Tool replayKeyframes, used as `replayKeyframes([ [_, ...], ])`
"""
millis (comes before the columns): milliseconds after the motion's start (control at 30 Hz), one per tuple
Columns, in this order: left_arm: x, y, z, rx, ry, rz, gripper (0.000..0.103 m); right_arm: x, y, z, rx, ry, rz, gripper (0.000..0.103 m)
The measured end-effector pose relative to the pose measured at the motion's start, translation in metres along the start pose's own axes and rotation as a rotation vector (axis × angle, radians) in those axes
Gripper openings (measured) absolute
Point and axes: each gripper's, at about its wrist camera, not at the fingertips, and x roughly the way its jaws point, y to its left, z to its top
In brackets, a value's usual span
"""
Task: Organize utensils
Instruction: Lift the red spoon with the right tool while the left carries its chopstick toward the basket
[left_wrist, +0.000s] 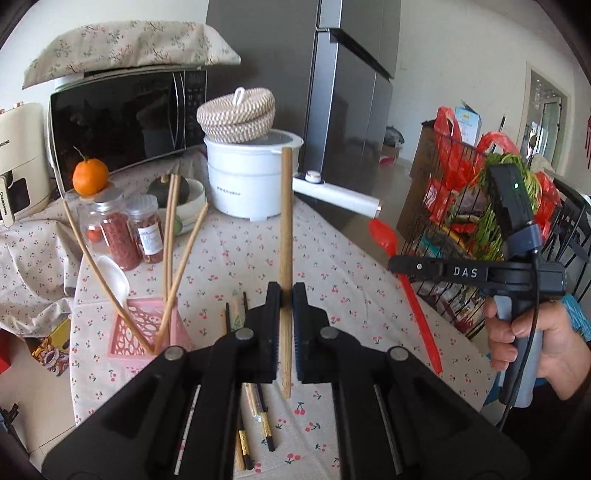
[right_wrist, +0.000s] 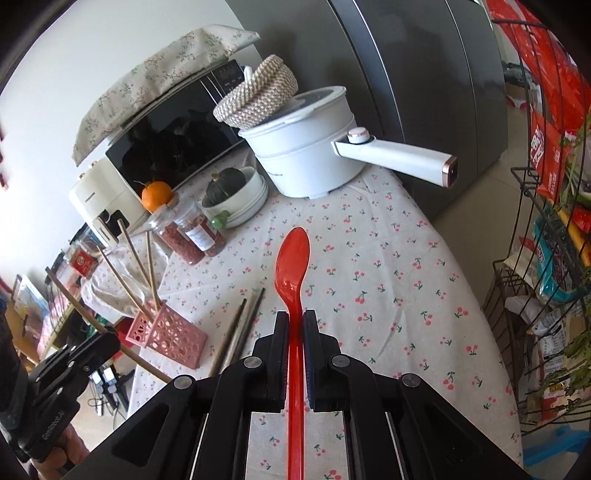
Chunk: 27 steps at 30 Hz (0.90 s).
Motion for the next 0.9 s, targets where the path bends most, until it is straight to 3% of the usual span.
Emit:
replayKeyframes([
  [200, -0.044, 0.028, 0.020, -0.062, -0.207, 0.030, 0.007, -0.007, 0.018, 0.004, -0.046, -0.092, 0.012, 0.008],
  [367, -0.057, 0.055, 0.022, -0.090, -0.292, 0.127, 0.007, -0.002, 0.034, 0.002, -0.088, -0.121, 0.023, 0.008],
  [533, -0.050, 0.074, 0.018, -0.106, -0.294, 0.192, 0.007, 0.012, 0.049, -0.002, -0.129, -0.100, 0.032, 0.008],
  [900, -0.004, 0.102, 0.010, -0.129, -0.172, 0.281, 0.007, 0.031, 0.073, -0.007, -0.155, -0.067, 0.048, 0.008],
])
